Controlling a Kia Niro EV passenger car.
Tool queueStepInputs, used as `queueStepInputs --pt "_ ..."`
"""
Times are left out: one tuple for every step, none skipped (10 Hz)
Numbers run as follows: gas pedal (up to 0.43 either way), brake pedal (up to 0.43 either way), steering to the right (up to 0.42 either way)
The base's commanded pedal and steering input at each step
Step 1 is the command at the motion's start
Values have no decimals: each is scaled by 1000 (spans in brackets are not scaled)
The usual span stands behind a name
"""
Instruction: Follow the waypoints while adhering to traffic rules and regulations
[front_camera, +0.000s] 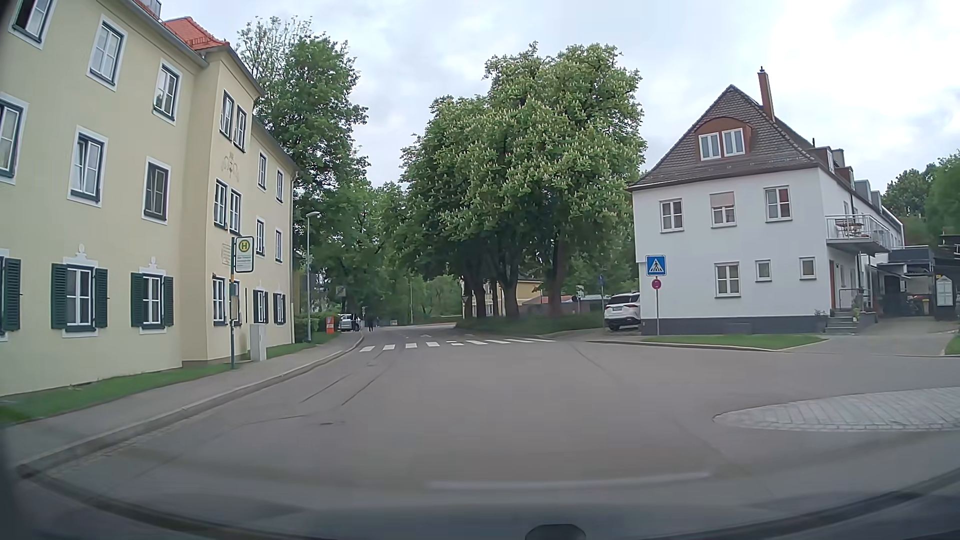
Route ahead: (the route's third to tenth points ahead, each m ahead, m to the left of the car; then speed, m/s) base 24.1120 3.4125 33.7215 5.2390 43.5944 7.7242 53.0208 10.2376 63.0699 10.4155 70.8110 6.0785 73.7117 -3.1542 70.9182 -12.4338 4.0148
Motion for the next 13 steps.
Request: queueStepInputs --pt "189 0 1" --pt "197 0 1" --pt "197 0 0" --pt "209 0 0" --pt "209 0 0" --pt "209 0 0" --pt "209 0 0" --pt "209 0 0" --pt "220 0 1" --pt "220 0 1" --pt "228 0 1" --pt "228 0 1" --pt "228 0 1"
